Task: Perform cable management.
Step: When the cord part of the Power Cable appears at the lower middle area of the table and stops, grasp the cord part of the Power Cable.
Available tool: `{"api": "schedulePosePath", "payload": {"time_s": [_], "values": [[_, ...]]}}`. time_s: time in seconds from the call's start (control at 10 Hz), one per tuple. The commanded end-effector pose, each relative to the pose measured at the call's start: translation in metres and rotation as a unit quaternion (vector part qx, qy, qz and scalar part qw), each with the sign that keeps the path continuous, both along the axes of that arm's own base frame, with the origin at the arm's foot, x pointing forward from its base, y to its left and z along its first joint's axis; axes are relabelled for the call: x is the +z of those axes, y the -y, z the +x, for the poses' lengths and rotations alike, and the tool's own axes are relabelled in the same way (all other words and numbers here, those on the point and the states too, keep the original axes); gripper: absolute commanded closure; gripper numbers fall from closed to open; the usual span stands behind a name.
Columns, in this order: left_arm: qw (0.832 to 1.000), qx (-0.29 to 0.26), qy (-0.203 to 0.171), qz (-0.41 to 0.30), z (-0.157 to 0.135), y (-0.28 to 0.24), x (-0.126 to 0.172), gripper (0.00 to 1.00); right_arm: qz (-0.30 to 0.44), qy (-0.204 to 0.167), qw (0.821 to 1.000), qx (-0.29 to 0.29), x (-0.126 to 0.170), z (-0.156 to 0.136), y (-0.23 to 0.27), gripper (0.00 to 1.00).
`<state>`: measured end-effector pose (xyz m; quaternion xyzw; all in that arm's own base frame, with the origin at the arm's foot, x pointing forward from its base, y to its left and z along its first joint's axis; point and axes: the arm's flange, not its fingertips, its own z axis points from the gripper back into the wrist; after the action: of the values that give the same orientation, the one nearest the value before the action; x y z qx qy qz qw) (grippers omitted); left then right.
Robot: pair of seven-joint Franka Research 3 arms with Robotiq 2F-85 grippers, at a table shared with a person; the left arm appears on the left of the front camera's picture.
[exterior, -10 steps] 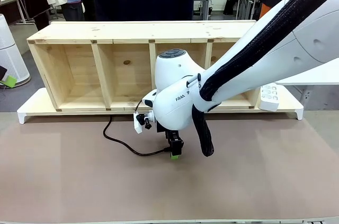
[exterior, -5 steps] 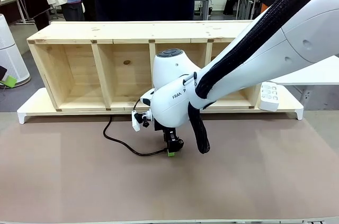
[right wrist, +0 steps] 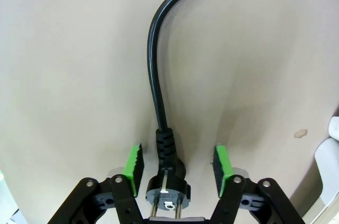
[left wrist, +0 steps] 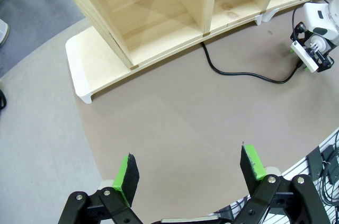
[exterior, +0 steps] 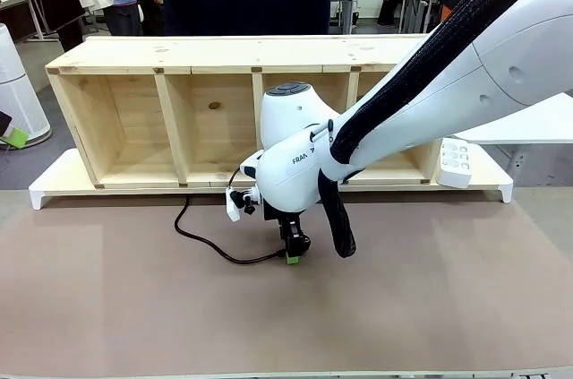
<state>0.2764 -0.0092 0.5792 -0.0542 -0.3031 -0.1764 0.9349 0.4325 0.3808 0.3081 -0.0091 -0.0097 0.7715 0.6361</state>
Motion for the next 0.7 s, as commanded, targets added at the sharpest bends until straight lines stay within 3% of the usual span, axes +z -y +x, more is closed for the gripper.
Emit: {"api": "schedulePosePath", "payload": {"time_s": [0.0,0.3,0.4,0.5,0.6], "values": [[1.0,0.004,-0.005,-0.003,-0.0019,-0.0006,-0.0005,0.0,-0.019,0.002,1.0,0.005,0.0007,0.0041,-0.0021,0.48],[1.0,0.004,-0.005,-0.003,-0.0019,-0.0006,-0.0005,0.0,-0.018,0.0,1.0,-0.004,0.0009,0.005,-0.002,0.73],[1.0,0.004,-0.005,-0.003,-0.0019,-0.0006,-0.0005,0.0,-0.017,-0.001,1.0,-0.006,0.0012,0.0055,-0.0023,0.63],[1.0,0.004,-0.005,-0.003,-0.0019,-0.0006,-0.0005,0.0,-0.017,-0.003,1.0,-0.009,0.0015,0.0062,-0.0024,0.93],[1.0,0.004,-0.005,-0.003,-0.0019,-0.0006,-0.0005,0.0,-0.017,-0.004,1.0,-0.011,0.0017,0.0065,-0.0026,0.82]]}}
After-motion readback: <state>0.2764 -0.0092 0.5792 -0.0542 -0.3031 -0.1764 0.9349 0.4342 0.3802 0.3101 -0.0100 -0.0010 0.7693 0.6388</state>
